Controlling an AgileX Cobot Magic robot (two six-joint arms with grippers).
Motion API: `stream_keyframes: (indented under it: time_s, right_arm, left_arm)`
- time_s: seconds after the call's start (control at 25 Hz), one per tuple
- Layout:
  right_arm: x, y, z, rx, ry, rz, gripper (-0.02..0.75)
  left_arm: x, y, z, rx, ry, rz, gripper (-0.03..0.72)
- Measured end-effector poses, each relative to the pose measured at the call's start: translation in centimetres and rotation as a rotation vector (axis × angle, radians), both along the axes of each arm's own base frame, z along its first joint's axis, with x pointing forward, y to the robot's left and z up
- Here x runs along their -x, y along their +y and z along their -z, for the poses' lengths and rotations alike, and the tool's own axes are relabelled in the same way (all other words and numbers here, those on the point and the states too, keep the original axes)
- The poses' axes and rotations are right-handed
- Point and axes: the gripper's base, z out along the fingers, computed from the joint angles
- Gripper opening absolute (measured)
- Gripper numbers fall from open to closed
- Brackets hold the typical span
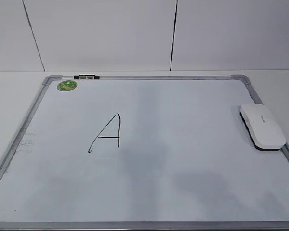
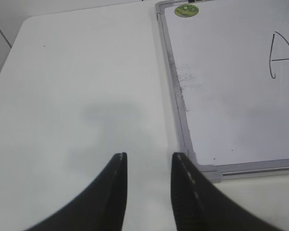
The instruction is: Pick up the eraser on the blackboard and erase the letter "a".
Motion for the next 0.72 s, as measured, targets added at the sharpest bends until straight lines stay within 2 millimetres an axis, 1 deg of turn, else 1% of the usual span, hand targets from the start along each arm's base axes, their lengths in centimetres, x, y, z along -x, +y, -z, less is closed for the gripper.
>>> stream_keyframes:
  time_s: [0.72]
  right_arm:
    - [0.01, 0.06, 0.0, -0.001, 0.0, 0.053, 0.522]
  left_arm:
    - [-0.01, -0.03, 0.0, 0.0, 0.0, -0.042, 0.235]
